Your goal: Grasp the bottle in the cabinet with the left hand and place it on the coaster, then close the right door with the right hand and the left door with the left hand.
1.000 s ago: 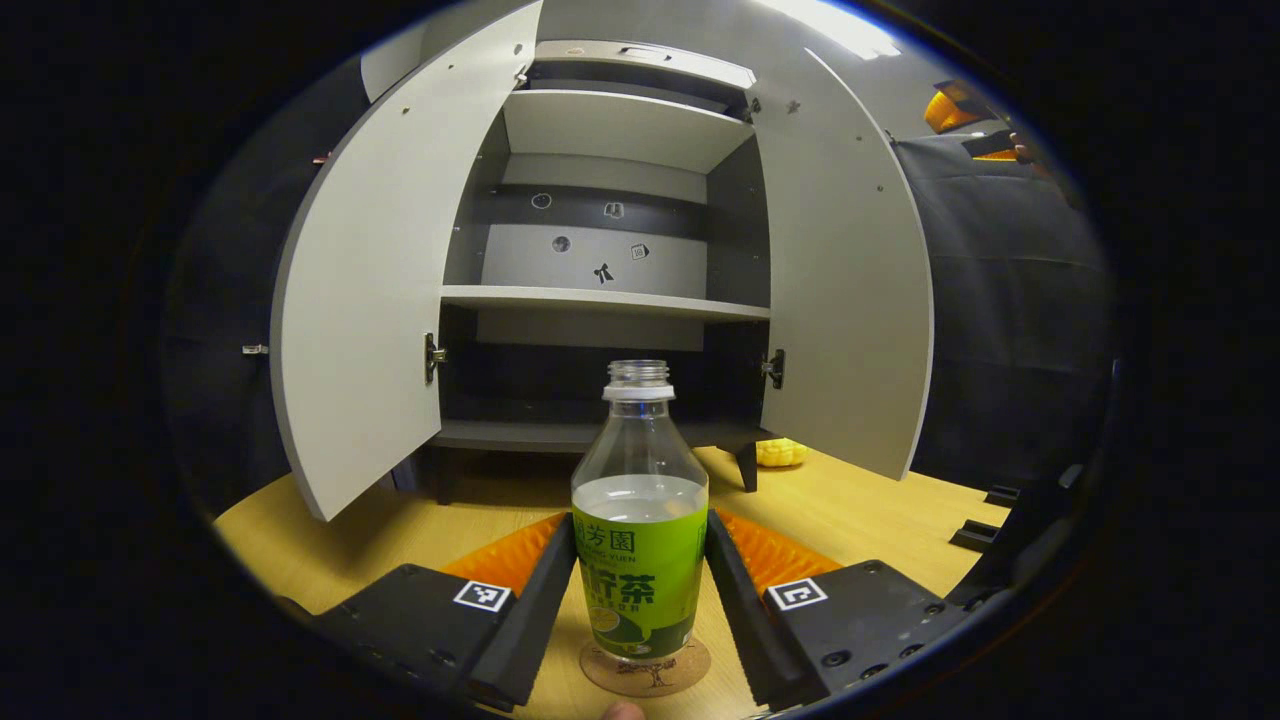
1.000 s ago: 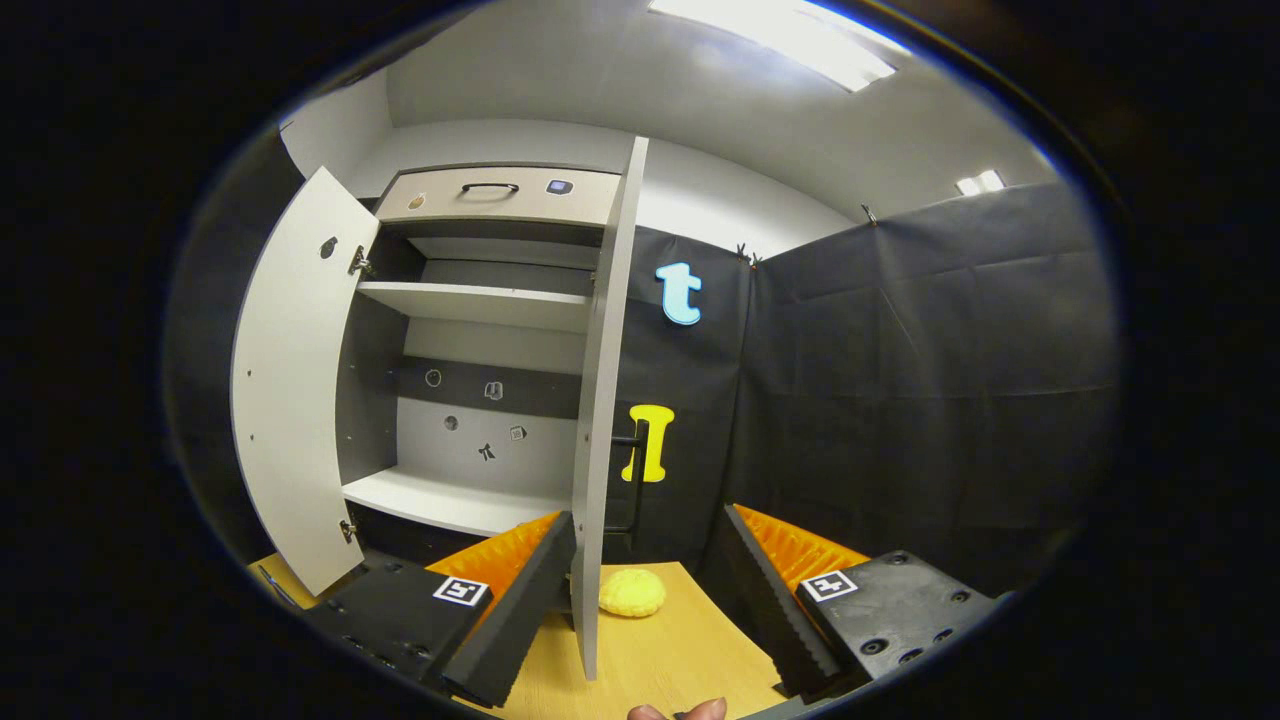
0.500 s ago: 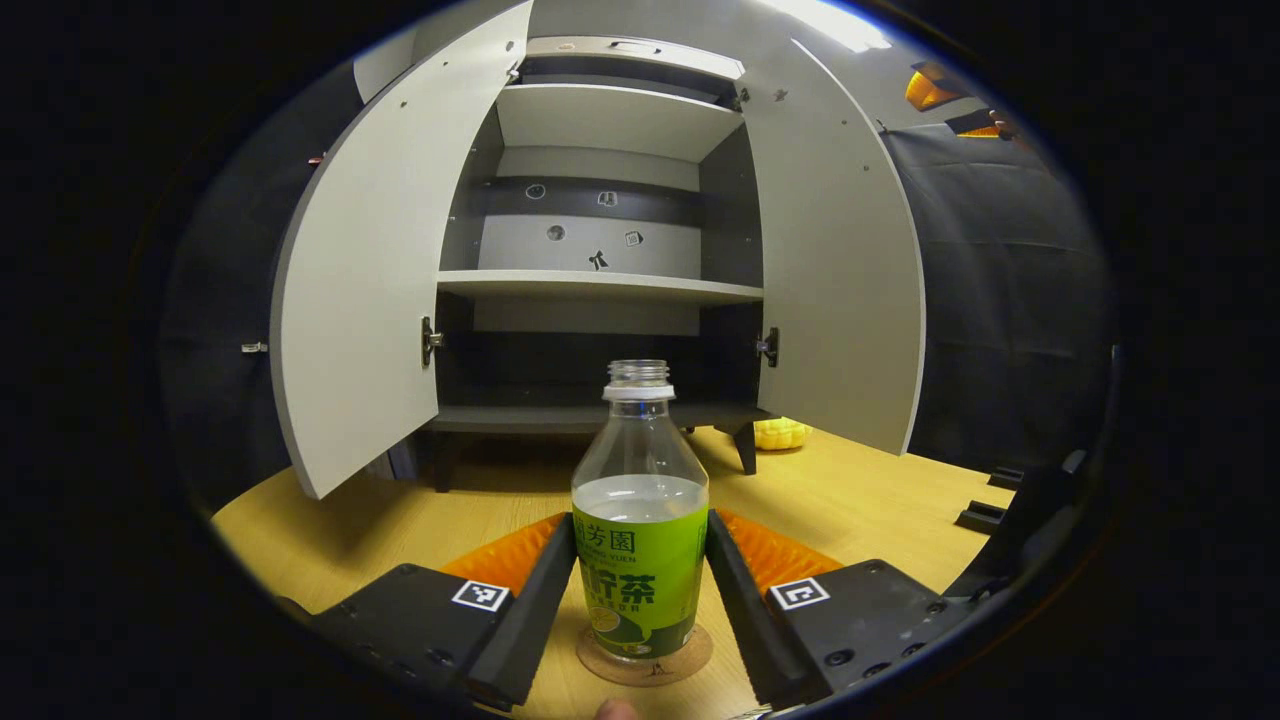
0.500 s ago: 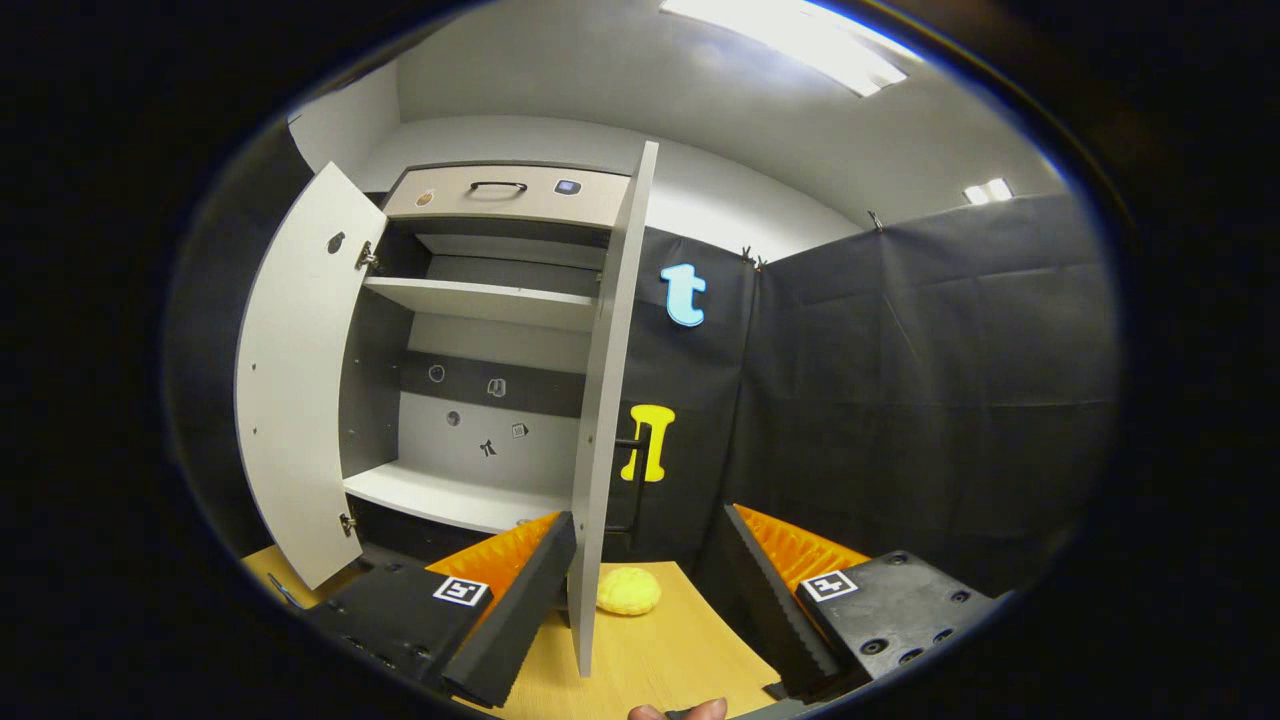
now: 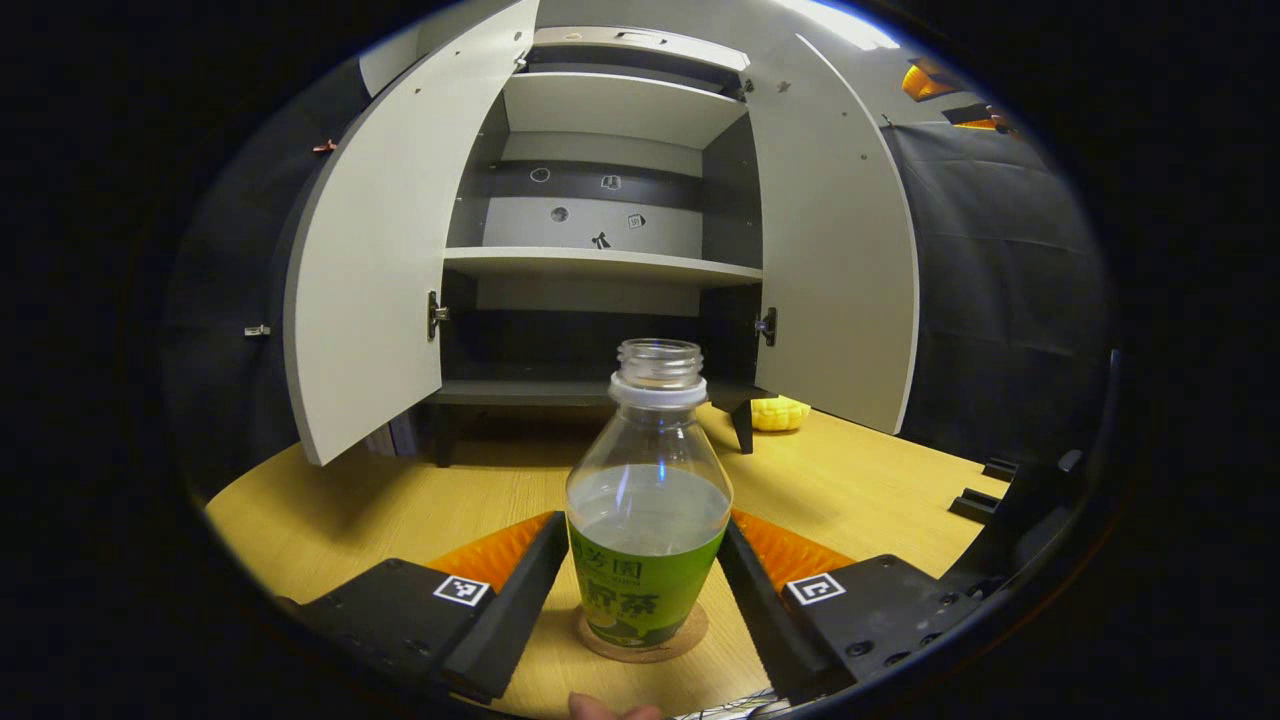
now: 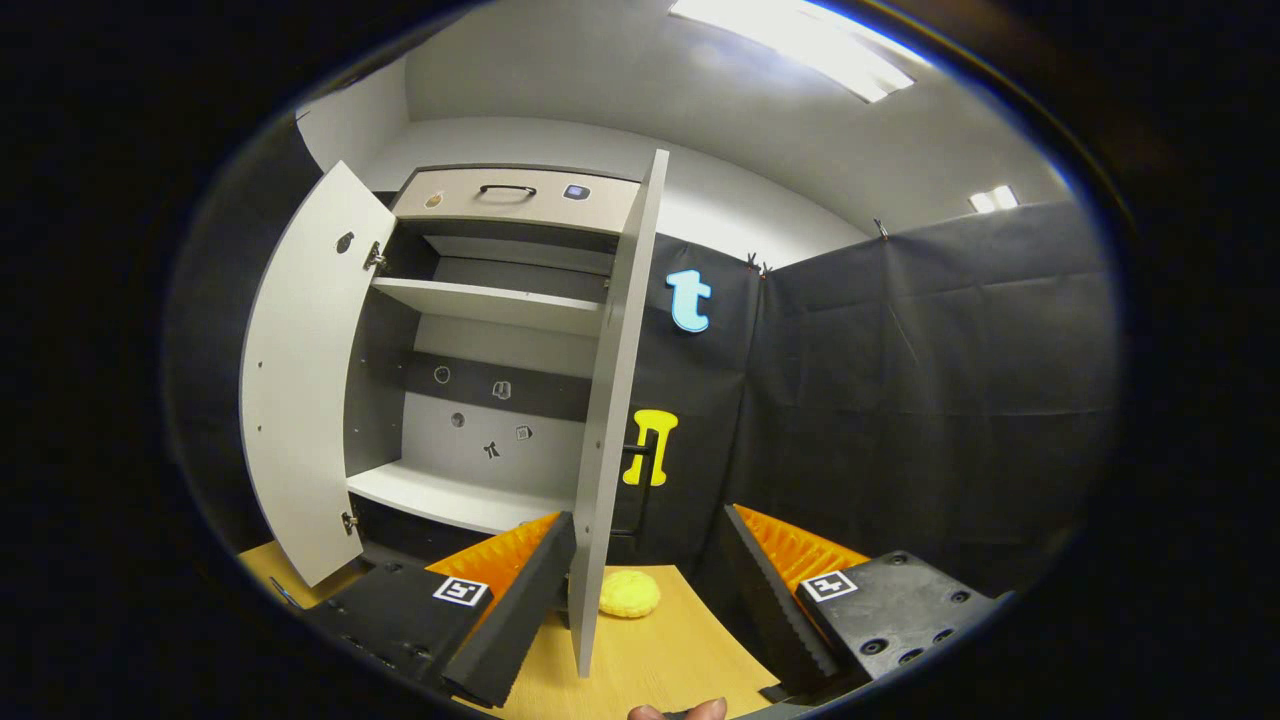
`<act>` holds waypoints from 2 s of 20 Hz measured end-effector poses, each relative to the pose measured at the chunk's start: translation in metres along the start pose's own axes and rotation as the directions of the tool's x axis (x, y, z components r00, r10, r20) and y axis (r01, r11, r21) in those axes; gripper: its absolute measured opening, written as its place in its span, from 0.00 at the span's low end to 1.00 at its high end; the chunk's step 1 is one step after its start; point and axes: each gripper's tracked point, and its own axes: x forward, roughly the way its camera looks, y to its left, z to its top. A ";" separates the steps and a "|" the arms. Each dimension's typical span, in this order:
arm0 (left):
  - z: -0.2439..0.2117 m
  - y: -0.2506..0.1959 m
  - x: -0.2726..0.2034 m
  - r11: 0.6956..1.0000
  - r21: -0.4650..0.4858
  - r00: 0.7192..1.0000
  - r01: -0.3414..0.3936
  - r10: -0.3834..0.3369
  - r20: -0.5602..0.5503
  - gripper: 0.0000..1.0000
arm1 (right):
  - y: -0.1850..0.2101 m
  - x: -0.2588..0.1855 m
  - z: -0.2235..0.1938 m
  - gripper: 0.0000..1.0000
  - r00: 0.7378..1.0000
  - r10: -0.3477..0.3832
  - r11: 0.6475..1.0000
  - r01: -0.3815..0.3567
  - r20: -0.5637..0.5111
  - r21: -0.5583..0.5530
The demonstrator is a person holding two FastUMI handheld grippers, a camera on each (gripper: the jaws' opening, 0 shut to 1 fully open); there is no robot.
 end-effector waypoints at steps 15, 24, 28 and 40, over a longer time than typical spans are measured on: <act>0.020 0.021 -0.057 1.000 -0.006 0.998 0.002 -0.003 -0.059 0.95 | 0.009 0.008 -0.022 0.97 0.999 0.009 0.999 -0.008 -0.033 0.034; 0.139 0.112 -0.120 0.971 -0.078 0.972 -0.228 0.231 0.040 0.95 | -0.042 0.050 -0.040 0.97 0.995 -0.084 0.995 0.087 -0.058 0.055; 0.188 0.145 -0.140 0.947 -0.097 0.945 -0.307 0.315 0.084 0.95 | -0.057 0.086 -0.054 0.97 0.991 -0.099 0.989 0.108 -0.094 0.099; 0.249 0.207 -0.170 0.921 -0.141 0.917 -0.364 0.381 0.123 0.95 | -0.028 0.122 -0.060 0.97 0.990 -0.034 0.979 0.060 -0.137 0.194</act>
